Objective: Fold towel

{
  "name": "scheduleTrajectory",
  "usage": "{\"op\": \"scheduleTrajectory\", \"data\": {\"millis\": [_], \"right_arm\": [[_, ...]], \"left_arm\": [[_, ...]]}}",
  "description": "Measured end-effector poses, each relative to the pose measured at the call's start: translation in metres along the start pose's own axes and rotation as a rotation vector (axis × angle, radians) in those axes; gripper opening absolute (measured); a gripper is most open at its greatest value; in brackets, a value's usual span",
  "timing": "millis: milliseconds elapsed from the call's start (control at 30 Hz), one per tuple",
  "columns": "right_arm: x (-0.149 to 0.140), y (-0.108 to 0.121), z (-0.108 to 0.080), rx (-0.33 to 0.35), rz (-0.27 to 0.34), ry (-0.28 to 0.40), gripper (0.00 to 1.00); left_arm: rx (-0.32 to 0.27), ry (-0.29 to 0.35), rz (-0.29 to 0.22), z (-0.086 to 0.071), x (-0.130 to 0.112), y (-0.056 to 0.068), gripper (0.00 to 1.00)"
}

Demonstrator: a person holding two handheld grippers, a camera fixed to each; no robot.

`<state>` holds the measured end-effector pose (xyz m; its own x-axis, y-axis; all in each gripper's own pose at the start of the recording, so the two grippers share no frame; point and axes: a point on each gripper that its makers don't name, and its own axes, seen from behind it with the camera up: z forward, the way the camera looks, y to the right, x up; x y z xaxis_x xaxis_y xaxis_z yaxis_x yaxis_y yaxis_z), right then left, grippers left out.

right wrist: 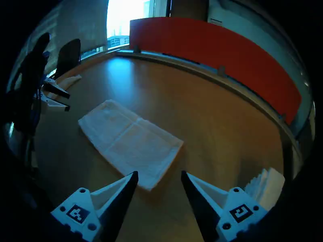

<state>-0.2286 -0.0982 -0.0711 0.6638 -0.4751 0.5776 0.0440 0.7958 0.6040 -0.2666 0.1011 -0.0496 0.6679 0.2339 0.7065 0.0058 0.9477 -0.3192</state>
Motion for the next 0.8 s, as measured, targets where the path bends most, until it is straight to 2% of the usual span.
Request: {"op": "scheduleTrajectory", "data": {"millis": [367, 800], "right_arm": [[0.000, -0.005, 0.008, 0.038, -0.044, -0.005, 0.82], [-0.008, -0.011, 0.016, 0.072, -0.094, -0.021, 0.82]], "left_arm": [[0.055, 0.014, -0.080, -0.032, -0.020, -0.013, 0.92], [0.097, 0.025, -0.127, -0.057, -0.037, -0.021, 0.92]]}}
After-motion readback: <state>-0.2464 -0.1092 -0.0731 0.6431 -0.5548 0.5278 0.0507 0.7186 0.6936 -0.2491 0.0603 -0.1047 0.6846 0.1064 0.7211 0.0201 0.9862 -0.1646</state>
